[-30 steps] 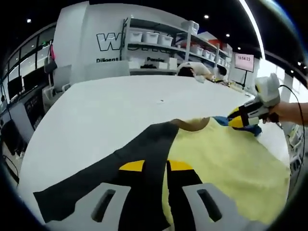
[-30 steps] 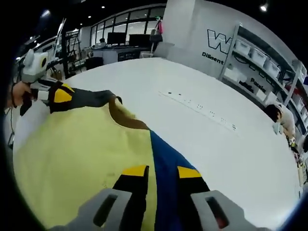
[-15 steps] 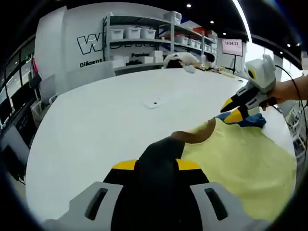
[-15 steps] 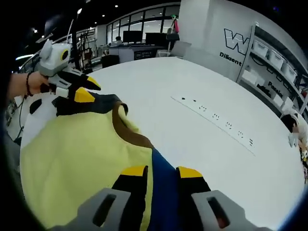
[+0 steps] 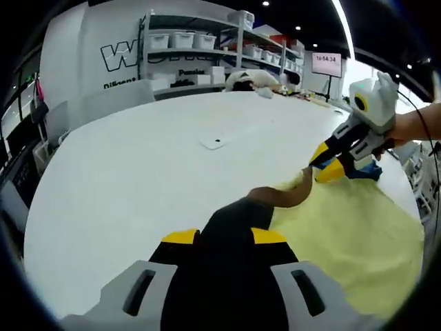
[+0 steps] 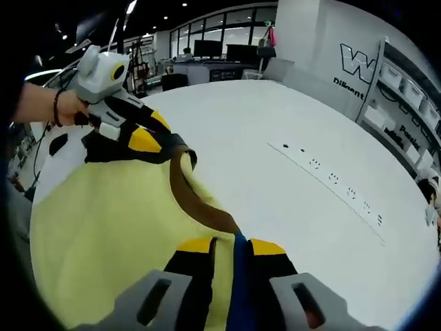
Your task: Fold the garment on the visible template until the final outline fits inside the template.
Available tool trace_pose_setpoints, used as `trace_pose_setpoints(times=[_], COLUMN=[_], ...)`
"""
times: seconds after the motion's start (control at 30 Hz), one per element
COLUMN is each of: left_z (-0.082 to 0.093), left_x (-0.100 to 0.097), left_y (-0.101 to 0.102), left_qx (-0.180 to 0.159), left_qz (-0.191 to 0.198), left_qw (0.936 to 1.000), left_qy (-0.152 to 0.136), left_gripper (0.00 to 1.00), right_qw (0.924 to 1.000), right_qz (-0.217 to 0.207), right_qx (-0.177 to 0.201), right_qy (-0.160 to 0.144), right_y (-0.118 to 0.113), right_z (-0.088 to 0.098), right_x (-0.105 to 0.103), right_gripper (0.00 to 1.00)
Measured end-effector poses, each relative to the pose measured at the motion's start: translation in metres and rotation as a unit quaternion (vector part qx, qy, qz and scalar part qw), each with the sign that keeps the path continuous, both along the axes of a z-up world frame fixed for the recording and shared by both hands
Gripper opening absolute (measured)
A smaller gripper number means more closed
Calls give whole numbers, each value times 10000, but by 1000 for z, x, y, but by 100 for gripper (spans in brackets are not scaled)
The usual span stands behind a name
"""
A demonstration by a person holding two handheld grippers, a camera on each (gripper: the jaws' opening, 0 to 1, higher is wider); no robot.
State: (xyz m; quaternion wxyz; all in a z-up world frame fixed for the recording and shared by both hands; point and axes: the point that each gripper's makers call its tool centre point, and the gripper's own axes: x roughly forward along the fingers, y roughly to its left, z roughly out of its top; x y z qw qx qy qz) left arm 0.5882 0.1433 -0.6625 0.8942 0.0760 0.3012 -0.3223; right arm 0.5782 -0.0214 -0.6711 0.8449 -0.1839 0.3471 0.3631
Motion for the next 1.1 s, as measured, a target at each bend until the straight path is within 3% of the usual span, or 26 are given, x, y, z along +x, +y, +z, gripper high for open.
trace_pose_setpoints(times=[0.07,0.1,0.2,0.27,0.3,0.37,0.43,0.57,0.7,0.9,1.03,1.1], left_z=[0,3,7,6,10,14,16,18,16,6,-3,-2], left_x=[-3,-2,-7,-4,-5,-11,-18,-36,-51,-70,-79,-78], left_y=[-2,-2,-10,-11,-9,-12,-12,-11,-7,-2,-2,-2], left_qx=[78,169,140,210,477,540,572,577,480,733,925,911], left_qz=[-43,-80,-269,-388,-585,-804,-944,-1334,-1565,-1981,-2198,-2167], left_qw=[10000,9997,9992,9985,9956,9929,9910,9858,9833,9750,9692,9700], left_qy=[-41,-159,-258,-323,-556,-689,-763,-836,-793,-693,-619,-622], left_gripper=[3,0,0,0,0,0,0,0,0,0,0,0], right_qw=[9998,9986,9960,9917,9893,9799,9746,9712,9628,9529,9537,9555], right_qz=[111,303,567,761,858,1245,1505,1734,2149,2611,2650,2612], right_qx=[-150,-333,-522,-686,-744,-928,-935,-796,-827,-982,-1011,-998], right_qy=[-117,-285,-446,-778,-918,-1253,-1372,-1428,-1412,-1192,-1004,-939], right_y=[0,0,3,3,4,6,8,7,9,10,9,9], right_z=[2,5,8,15,17,24,27,32,30,16,8,7], right_x=[0,-1,-10,-12,-14,-22,-33,-50,-66,-84,-87,-86], right_gripper=[7,4,0,0,0,0,0,0,0,0,0,1])
